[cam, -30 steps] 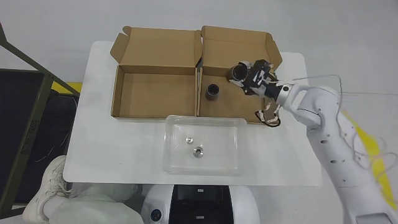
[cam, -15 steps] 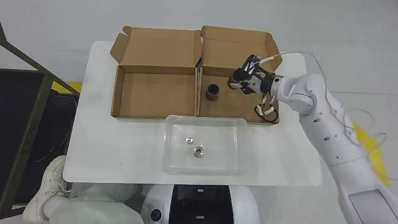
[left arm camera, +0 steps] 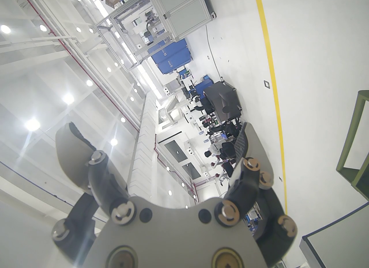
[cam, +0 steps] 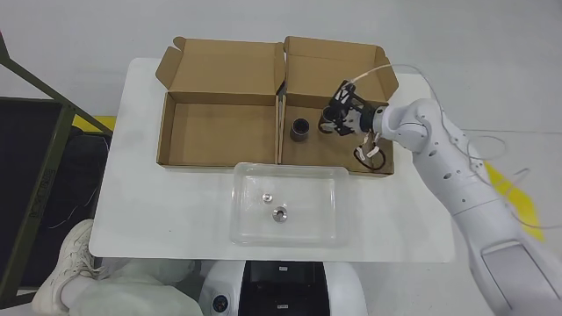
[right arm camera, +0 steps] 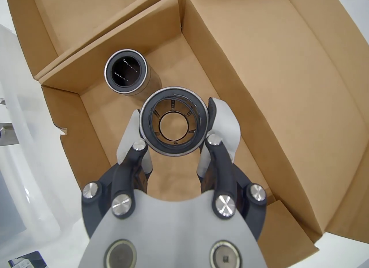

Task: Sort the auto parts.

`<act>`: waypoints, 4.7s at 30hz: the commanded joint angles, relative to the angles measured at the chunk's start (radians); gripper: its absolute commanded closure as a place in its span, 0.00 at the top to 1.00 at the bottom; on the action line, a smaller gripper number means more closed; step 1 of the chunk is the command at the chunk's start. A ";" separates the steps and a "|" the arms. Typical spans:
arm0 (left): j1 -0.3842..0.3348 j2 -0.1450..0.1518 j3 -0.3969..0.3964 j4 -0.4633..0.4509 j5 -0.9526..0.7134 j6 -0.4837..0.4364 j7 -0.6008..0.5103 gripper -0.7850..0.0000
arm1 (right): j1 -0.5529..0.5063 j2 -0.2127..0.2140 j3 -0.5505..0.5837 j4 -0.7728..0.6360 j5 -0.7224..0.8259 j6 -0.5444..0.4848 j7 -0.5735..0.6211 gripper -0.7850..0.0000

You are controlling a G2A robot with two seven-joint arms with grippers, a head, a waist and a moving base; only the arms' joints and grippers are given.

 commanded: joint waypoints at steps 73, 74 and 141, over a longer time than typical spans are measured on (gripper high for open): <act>0.000 0.000 0.000 0.000 0.000 0.000 0.000 1.00 | -0.172 0.056 0.082 -0.548 -0.064 -0.145 0.092 0.73; 0.000 0.000 0.000 0.000 0.000 0.000 0.000 1.00 | -0.178 0.056 0.074 -0.566 -0.065 -0.147 0.100 0.73; 0.000 0.000 0.000 0.000 0.000 0.000 0.000 1.00 | -0.181 0.041 -0.335 -0.423 -0.258 -0.268 -0.054 0.65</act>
